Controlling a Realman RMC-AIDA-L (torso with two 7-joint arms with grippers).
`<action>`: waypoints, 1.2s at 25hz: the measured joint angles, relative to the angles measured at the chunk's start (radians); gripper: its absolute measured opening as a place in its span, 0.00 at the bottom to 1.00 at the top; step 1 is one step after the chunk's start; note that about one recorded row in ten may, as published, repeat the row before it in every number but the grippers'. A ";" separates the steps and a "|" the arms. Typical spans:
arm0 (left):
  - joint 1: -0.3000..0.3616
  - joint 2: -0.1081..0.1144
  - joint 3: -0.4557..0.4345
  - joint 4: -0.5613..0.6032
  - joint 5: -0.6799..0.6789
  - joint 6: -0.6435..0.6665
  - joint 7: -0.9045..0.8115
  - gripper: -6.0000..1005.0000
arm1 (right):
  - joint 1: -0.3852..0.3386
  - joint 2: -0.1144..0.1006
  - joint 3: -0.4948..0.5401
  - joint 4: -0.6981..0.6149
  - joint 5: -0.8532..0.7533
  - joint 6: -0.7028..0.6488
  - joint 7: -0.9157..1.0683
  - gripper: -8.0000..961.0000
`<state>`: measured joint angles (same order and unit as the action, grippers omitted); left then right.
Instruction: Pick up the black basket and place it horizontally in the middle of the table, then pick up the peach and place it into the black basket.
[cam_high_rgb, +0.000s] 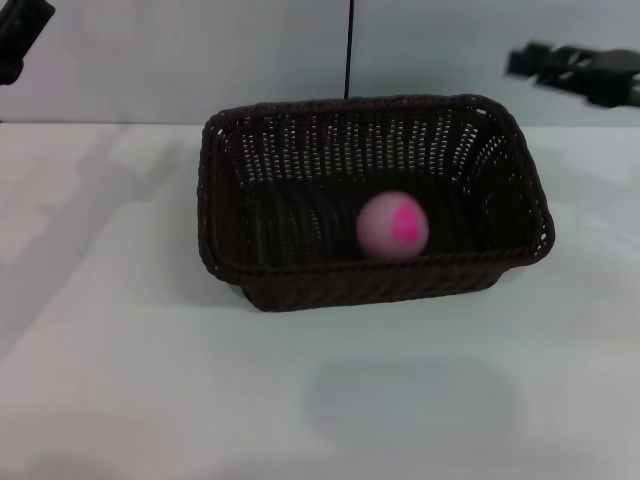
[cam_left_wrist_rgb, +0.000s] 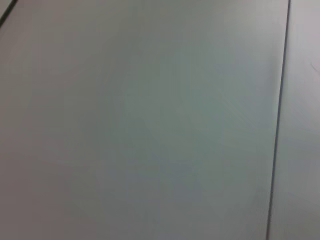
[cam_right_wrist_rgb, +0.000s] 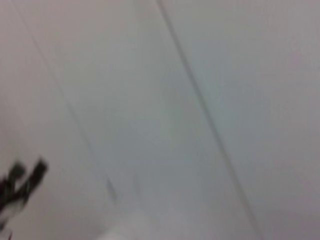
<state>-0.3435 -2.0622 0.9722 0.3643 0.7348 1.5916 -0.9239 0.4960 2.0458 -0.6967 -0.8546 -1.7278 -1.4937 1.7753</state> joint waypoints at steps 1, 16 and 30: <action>0.000 0.000 0.000 0.000 0.000 0.000 0.000 0.84 | 0.000 0.000 0.000 0.000 0.000 0.000 0.000 0.51; 0.017 -0.002 -0.106 -0.054 0.000 0.011 0.028 0.84 | -0.213 0.028 0.189 0.545 0.812 -0.029 -0.820 0.51; 0.023 -0.001 -0.151 -0.068 0.000 0.016 0.042 0.84 | -0.190 0.030 0.317 0.650 0.857 -0.039 -0.965 0.51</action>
<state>-0.3204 -2.0632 0.8213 0.2966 0.7347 1.6078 -0.8821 0.3057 2.0755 -0.3793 -0.2042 -0.8711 -1.5325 0.8107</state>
